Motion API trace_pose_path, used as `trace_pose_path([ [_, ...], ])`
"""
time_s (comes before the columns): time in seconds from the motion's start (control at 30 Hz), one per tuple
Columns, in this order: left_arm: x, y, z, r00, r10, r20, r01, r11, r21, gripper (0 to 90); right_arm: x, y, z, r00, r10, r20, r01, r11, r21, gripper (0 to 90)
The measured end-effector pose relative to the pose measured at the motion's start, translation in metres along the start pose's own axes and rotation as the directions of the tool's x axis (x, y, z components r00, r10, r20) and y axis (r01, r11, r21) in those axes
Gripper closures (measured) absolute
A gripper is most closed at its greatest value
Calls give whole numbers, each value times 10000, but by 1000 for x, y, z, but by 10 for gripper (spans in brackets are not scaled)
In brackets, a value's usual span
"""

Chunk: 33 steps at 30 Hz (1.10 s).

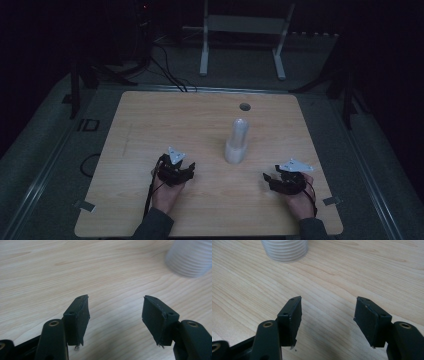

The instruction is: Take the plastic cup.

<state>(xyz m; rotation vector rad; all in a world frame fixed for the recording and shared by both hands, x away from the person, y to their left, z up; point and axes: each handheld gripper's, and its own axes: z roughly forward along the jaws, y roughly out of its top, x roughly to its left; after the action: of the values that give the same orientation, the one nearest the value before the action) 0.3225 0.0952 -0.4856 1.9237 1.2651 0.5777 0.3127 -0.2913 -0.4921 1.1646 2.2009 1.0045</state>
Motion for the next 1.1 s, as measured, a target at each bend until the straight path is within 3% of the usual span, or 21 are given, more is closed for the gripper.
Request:
trace_pose_path([
  [0.23, -7, 1, -5, 9986, 437, 299, -427, 9986, -324, 399, -2, 0, -1, 10000, 91, 4, -91, 9999, -68, 383],
  [0.47, -8, 5, -7, 9966, 429, 703, -406, 9986, -335, 402, -2, 3, -4, 9999, 135, -12, -135, 9997, -210, 383],
  [0.53, -7, 10, -9, 9941, 420, 1004, -374, 9982, -469, 401, -1, 8, -9, 9998, 220, 14, -220, 9991, -374, 385],
  [0.7, -8, 16, -12, 9907, 528, 1254, -446, 9967, -678, 392, 4, 20, -17, 10000, 1, -63, -5, 9981, -614, 386],
  [0.9, -15, 25, -13, 9830, 837, 1636, -715, 9943, -788, 375, 5, 32, -24, 9999, -36, -129, 25, 9965, -832, 387],
  [0.97, -20, 32, -14, 9771, 1154, 1788, -1005, 9908, -903, 363, 7, 37, -27, 9997, -79, -218, 58, 9953, -968, 387],
  [1.1, -27, 39, -14, 9739, 1320, 1848, -1146, 9881, -1022, 349, 9, 48, -33, 9994, -234, -261, 203, 9933, -1141, 387],
])
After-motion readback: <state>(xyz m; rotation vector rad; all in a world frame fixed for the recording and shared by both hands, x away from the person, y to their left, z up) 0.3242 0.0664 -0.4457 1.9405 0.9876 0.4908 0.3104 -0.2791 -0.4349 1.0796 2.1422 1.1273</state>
